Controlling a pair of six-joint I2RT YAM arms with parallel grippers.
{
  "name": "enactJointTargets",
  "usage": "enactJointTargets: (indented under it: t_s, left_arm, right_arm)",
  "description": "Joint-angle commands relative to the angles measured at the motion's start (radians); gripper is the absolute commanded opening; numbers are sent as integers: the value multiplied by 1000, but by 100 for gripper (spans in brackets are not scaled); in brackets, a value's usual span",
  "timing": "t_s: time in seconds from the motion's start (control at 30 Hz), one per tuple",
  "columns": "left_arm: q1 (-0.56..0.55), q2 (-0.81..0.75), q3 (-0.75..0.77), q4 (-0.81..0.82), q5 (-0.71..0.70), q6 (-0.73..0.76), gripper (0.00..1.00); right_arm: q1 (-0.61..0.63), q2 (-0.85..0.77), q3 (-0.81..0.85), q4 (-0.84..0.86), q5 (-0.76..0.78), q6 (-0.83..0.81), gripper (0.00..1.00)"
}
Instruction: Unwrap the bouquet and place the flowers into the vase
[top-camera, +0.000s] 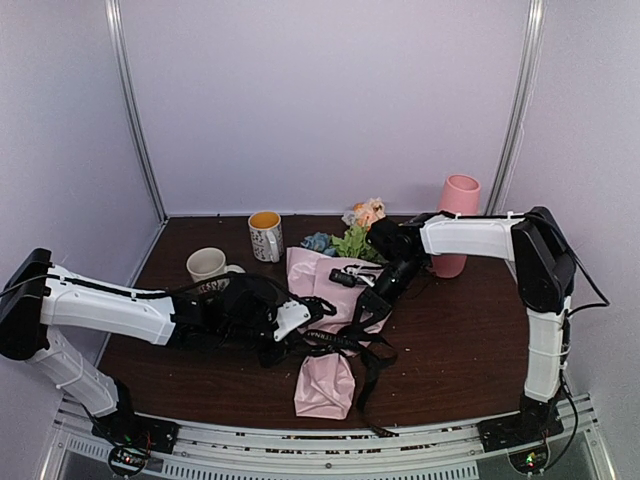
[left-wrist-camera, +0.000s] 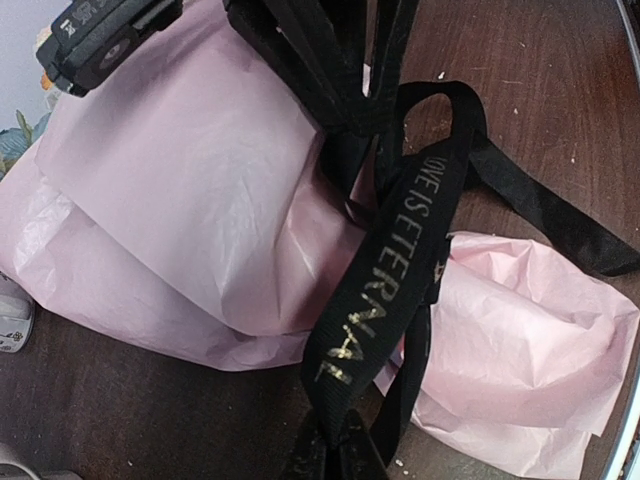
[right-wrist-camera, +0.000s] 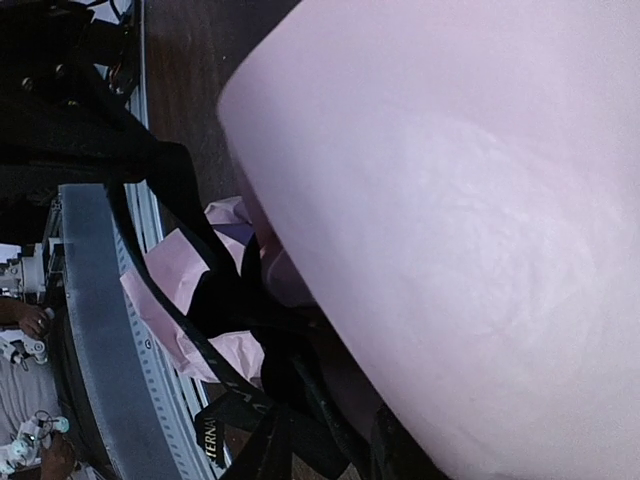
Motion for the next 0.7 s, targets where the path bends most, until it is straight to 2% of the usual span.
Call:
enactJointTargets:
  t_s: [0.0,0.1,0.17,0.4,0.5,0.67]
  left_arm:
    - [-6,3,6,16,-25,13,5]
    - [-9,3,7,15,-32,14,5]
    - [-12,4,4,15,-39,16,5]
    - [-30,21,0,8,-35,36,14]
    - [-78,40,27,-8,-36,66,20]
    - [-154,78,102,-60,25,80,21]
  right_arm:
    - [6,-51,6,4,-56,3,17]
    - [6,-47,0,4,-68,-1,7]
    - [7,-47,1,9,-52,8,7]
    - [10,-47,20,45,203,40,37]
    - [16,-24,33,28,211,25,44]
    - [44,-34,14,35,230,15,49]
